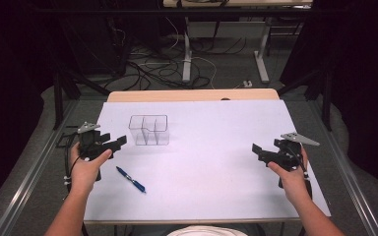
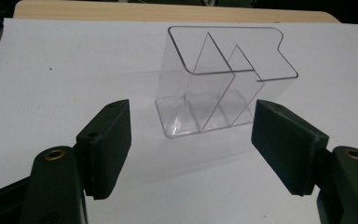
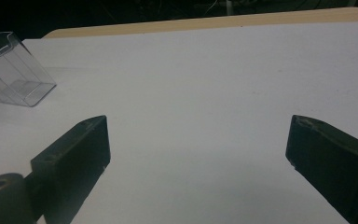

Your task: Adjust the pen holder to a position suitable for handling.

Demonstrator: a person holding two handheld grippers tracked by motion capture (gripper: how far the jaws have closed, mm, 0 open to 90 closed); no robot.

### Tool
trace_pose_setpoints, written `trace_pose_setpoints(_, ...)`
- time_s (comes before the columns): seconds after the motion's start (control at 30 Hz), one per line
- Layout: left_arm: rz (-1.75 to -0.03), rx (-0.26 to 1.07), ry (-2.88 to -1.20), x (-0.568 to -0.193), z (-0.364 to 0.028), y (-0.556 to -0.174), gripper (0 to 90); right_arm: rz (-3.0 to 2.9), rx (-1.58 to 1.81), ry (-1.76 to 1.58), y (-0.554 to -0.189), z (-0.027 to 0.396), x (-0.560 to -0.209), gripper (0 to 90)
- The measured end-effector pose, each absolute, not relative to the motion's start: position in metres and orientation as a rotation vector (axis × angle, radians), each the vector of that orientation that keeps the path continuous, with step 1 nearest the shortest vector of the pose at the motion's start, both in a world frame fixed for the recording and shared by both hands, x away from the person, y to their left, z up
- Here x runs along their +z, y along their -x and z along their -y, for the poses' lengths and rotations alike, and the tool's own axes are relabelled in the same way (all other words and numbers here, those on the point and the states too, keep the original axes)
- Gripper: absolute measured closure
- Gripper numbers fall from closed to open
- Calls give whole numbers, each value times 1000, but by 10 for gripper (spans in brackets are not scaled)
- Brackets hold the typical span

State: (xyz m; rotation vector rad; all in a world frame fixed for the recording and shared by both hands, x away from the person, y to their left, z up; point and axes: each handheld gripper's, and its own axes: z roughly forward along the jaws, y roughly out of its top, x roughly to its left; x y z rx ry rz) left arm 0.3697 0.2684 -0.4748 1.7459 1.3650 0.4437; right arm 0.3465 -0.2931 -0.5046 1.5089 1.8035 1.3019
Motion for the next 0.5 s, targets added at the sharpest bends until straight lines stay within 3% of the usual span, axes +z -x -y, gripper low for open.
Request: trace_pose_setpoints(0.5, -1310, 464, -1676, -481, -270, -362, 99, -1866, 1305, -1437, -347, 269, -502, 0)
